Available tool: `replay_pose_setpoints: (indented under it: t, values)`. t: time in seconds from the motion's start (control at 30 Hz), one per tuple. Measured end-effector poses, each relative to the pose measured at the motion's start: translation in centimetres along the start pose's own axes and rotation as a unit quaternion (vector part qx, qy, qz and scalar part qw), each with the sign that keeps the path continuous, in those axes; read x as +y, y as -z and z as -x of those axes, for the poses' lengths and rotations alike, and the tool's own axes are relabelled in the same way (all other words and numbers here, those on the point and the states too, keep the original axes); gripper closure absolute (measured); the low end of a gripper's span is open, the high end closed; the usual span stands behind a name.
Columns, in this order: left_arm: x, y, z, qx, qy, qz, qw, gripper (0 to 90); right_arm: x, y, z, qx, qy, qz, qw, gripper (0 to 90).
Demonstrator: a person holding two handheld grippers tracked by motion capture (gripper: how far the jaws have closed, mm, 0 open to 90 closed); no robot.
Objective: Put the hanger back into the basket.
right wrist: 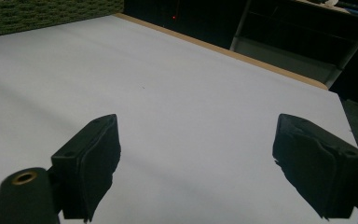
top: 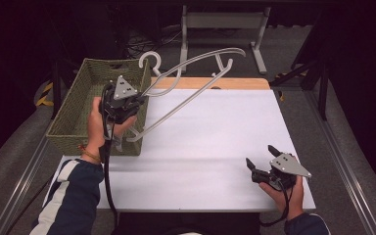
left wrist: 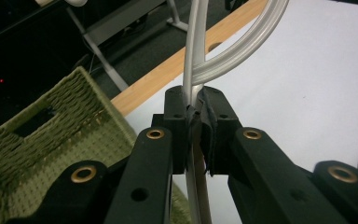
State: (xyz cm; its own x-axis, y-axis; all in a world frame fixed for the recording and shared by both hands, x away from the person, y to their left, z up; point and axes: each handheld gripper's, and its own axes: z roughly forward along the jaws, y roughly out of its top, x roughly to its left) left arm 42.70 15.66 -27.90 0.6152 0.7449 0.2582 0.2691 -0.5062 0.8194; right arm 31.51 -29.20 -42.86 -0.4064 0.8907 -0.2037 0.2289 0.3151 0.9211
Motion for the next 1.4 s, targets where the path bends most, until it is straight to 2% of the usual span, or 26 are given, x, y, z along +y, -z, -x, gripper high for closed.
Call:
replay_pose_setpoints:
  t: [0.17, 0.37, 0.43, 0.47, 0.5, 0.53, 0.67, 0.77, 0.83, 0.9, 0.93, 1.07, 1.13, 1.23, 1.4]
  values:
    - [-0.7, 0.2, -1.5, 0.014, 0.007, -0.008, 0.9998, 82.0, 0.0, -0.1, -0.1, 0.000, 0.003, -0.004, 1.0000, 15.5]
    - [-1.5, 0.6, -3.8, 0.034, 0.019, -0.018, 0.9991, 82.0, -0.1, -0.2, -0.1, 0.003, 0.003, -0.008, 1.0000, 15.5]
    - [-1.6, 0.7, -4.2, 0.039, 0.021, -0.019, 0.9988, 82.0, -0.1, -0.2, -0.2, 0.003, 0.004, -0.008, 1.0000, 15.5]
    - [-1.6, 0.7, -4.9, 0.044, 0.024, -0.023, 0.9985, 82.0, -0.1, -0.2, -0.2, 0.003, 0.003, -0.008, 1.0000, 15.5]
    - [-1.6, 0.7, -4.9, 0.044, 0.024, -0.023, 0.9985, 81.9, -0.1, -0.2, -0.2, 0.003, 0.003, -0.008, 1.0000, 15.5]
    - [-1.6, 0.7, -5.2, 0.053, 0.017, -0.027, 0.9981, 81.9, -0.1, -0.3, -0.2, 0.003, 0.003, -0.009, 1.0000, 15.5]
    - [-1.6, 0.7, -6.6, 0.067, 0.015, -0.032, 0.9971, 82.0, -0.2, -0.5, -0.3, 0.006, 0.008, -0.016, 0.9998, 15.4]
    - [-1.9, 0.4, -7.5, 0.065, 0.029, -0.033, 0.9969, 82.0, -0.2, -0.5, -0.4, 0.006, 0.010, -0.016, 0.9998, 15.4]
    - [-2.1, 0.3, -7.8, 0.065, 0.032, -0.035, 0.9968, 81.9, -0.2, -0.5, -0.3, 0.005, 0.010, -0.017, 0.9998, 15.4]
    - [-2.7, 0.0, -8.8, 0.068, 0.043, -0.040, 0.9960, 81.9, -0.3, -0.5, -0.3, 0.006, 0.009, -0.018, 0.9998, 15.4]
    - [-2.7, 0.0, -8.8, 0.068, 0.043, -0.040, 0.9960, 81.9, -0.3, -0.5, -0.3, 0.006, 0.009, -0.018, 0.9998, 15.4]
    - [-3.3, -0.3, -9.8, 0.075, 0.048, -0.051, 0.9947, 81.9, -0.3, -0.6, -0.3, 0.004, 0.009, -0.020, 0.9998, 15.4]
    - [-4.2, -0.6, -10.7, 0.077, 0.063, -0.054, 0.9936, 81.9, -0.3, -0.6, -0.3, 0.004, 0.009, -0.021, 0.9997, 15.4]
    - [-4.8, -0.7, -11.4, 0.084, 0.068, -0.063, 0.9921, 81.9, -0.4, -0.8, -0.3, 0.004, 0.007, -0.023, 0.9997, 15.5]
    - [-5.6, -0.9, -12.2, 0.084, 0.080, -0.069, 0.9908, 81.8, -0.4, -0.8, -0.4, 0.005, 0.008, -0.024, 0.9997, 15.5]
